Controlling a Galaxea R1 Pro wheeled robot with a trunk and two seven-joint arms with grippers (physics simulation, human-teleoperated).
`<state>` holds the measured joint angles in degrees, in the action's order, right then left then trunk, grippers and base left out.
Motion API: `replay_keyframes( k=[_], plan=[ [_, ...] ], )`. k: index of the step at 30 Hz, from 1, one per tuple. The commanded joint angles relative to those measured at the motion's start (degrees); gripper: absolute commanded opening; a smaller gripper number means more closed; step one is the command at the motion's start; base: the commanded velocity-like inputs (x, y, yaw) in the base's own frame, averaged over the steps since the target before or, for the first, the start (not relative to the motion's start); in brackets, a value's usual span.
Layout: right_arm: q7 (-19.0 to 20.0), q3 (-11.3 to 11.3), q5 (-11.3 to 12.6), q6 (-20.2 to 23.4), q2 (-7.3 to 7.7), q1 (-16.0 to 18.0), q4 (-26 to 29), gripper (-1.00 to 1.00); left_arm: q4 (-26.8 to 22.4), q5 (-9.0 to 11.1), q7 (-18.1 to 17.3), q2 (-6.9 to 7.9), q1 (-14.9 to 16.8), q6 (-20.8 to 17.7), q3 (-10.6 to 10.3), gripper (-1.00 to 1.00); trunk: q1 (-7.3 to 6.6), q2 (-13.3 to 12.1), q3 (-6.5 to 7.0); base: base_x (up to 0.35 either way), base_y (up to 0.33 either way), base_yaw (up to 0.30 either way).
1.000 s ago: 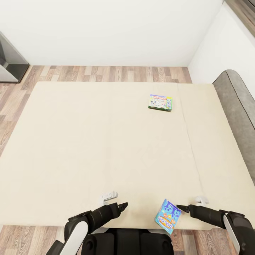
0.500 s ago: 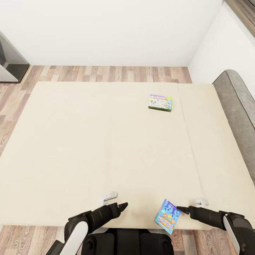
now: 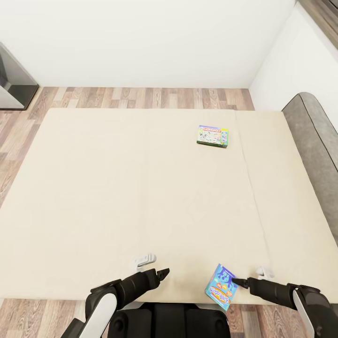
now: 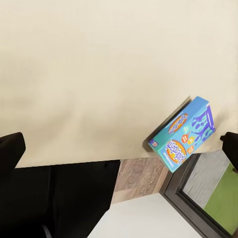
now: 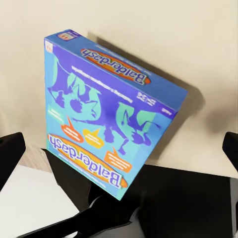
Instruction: Put all the toys in the child's room - the three board games (two on the bed and one on the table), the two jigsaw puzzles on the table, and the tennis ball on the table - inside the toy box on the table in the child's room.
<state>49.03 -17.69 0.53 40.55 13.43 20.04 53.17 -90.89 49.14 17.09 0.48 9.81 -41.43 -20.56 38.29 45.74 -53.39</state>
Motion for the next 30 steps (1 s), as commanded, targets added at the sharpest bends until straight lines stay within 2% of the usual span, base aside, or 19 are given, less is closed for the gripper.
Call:
replay_keyframes(
  k=[1, 21, 30],
  plan=[
    [0.2, -0.1, 0.1, 0.4, -0.02, 0.0, 0.0, 1.00, -0.1, 0.6, 0.6, 0.04, 0.0, -0.1, -0.1, 1.00, 0.01, 0.0, -0.03, 0.000, 0.000, 0.000],
    [-0.2, 0.0, -0.3, 0.2, -0.58, 0.0, -1.8, 1.00, -0.1, 0.6, 0.6, 0.04, 0.0, -0.1, -0.1, 1.00, 0.01, 0.0, -0.03, 0.000, 0.000, 0.000],
    [-1.6, 0.1, -0.3, -0.1, -0.84, 0.1, -3.3, 1.00, -0.1, 0.6, 0.6, 0.04, 0.0, -0.1, -0.1, 1.00, 0.01, 0.0, -0.03, 0.000, 0.000, 0.000]
  ],
)
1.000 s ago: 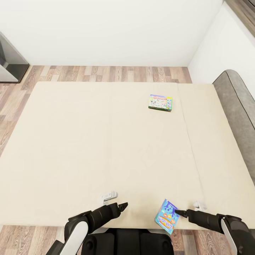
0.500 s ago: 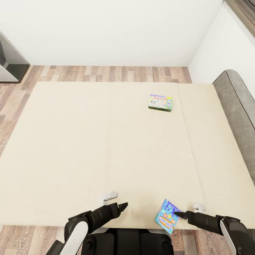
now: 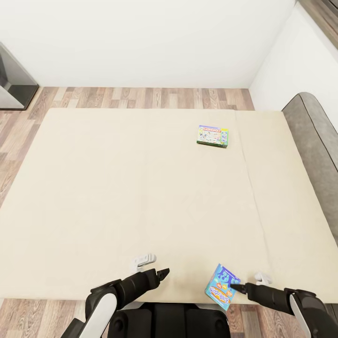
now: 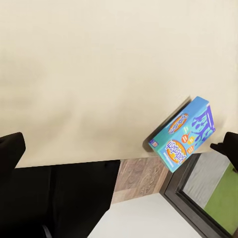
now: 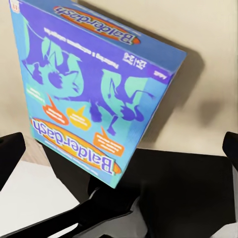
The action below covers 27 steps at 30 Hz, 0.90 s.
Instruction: Put all the toys in the child's room - the three board games (two on the bed and one on the table), the two jigsaw puzzles on the table, and the tennis ball on the table - inside the toy box on the table in the child's room.
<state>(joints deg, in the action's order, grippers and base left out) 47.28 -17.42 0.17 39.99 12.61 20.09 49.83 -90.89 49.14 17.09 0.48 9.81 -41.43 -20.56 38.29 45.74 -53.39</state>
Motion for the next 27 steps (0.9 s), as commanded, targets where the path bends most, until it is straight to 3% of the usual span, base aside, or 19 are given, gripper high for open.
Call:
replay_keyframes(
  k=[1, 27],
  plan=[
    [0.1, -0.1, 0.0, 0.4, -0.04, 0.0, -0.1, 1.00, -0.1, 0.6, 0.6, 0.04, 0.0, -0.1, -0.1, 1.00, 0.01, 0.0, -0.03, 0.000, 0.000, 0.000],
    [-0.4, 1.1, 0.2, 0.2, -1.17, 0.3, -0.4, 1.00, -0.1, 0.6, 0.6, 0.04, 0.0, -0.1, -0.1, 1.00, 0.01, 0.0, -0.03, 0.000, 0.000, 0.000]
  ],
)
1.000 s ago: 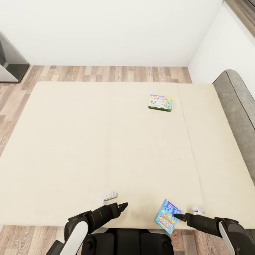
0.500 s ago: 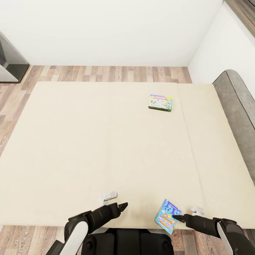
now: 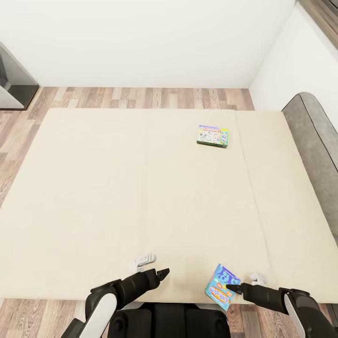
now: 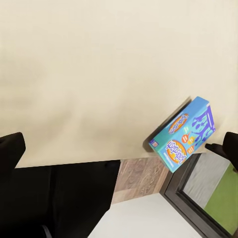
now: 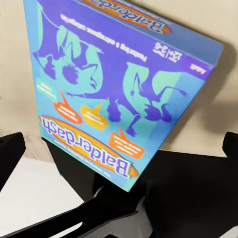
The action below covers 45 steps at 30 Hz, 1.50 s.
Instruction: Put all the toys in the child's room - the three board games (two on the bed and one on the table), the two jigsaw puzzles on the table, and the tennis ball on the table - inside the toy box on the table in the child's room.
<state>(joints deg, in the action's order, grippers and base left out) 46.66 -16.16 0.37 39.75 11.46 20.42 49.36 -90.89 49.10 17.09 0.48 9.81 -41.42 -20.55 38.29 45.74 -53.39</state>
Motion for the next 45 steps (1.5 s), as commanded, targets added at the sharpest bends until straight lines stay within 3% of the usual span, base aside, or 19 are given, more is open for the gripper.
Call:
replay_keyframes(
  k=[1, 17, 45],
  plan=[
    [0.2, -0.1, 0.0, 0.4, -0.11, 0.0, 0.0, 1.00, -0.1, 0.6, 0.6, 0.04, 0.0, -0.1, -0.1, 1.00, 0.01, 0.0, -0.03, 0.000, 0.000, 0.000],
    [0.2, 2.0, 0.1, 0.8, -2.18, 0.4, 0.0, 1.00, -0.1, 0.6, 0.6, 0.04, 0.0, -0.1, 0.0, 1.00, 0.01, 0.0, -0.03, 0.000, 0.000, 0.000],
    [0.3, 2.4, 0.2, 1.3, -3.13, 2.0, 0.1, 1.00, -0.1, 0.6, 0.6, 0.04, 0.0, -0.1, 0.0, 1.00, 0.01, 0.0, -0.03, 0.000, 0.000, 0.000]
  ],
)
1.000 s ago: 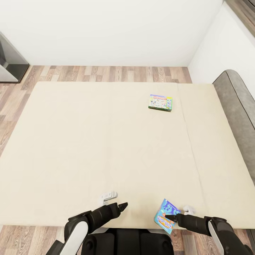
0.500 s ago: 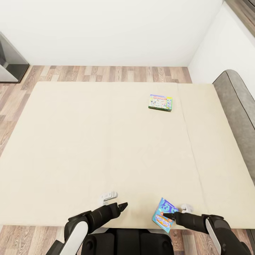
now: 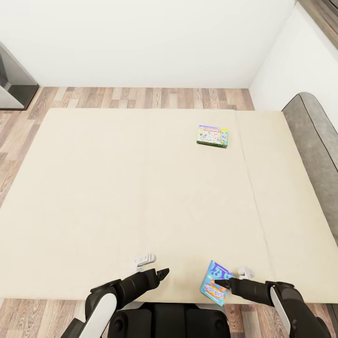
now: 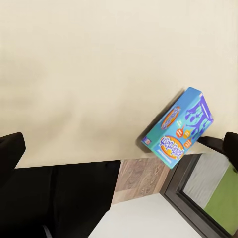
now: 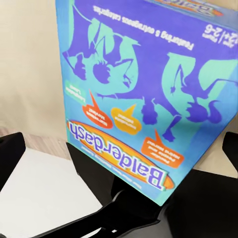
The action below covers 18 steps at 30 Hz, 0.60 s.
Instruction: Put all the toys in the child's room - the three board games (two on the bed and one on the table), the two jigsaw puzzles on the table, and the tennis ball on the table - inside the toy box on the table in the child's room.
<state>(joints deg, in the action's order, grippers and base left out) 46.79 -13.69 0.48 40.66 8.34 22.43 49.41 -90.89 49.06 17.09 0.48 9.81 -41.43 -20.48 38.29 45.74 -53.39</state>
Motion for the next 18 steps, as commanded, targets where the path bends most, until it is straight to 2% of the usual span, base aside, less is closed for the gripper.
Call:
replay_keyframes(
  k=[1, 9, 18],
  plan=[
    [0.2, -0.1, 0.1, 0.4, -0.08, 0.1, 0.1, 1.00, -0.1, 0.6, 0.6, 0.04, 0.0, -0.1, -0.1, 1.00, 0.01, 0.0, -0.03, 0.000, 0.000, 0.000],
    [0.4, -0.1, 0.2, 0.9, -0.37, 0.4, 0.5, 1.00, -0.1, 0.6, 0.6, 0.04, 0.0, -0.1, -0.1, 1.00, 0.01, 0.0, -0.03, 0.000, 0.000, 0.000],
    [0.5, -0.1, 0.2, 2.5, -1.32, 0.8, 0.8, 1.00, -0.1, 0.6, 0.6, 0.04, 0.0, -0.1, -0.1, 1.00, 0.01, 0.0, -0.03, 0.000, 0.000, 0.000]
  ],
)
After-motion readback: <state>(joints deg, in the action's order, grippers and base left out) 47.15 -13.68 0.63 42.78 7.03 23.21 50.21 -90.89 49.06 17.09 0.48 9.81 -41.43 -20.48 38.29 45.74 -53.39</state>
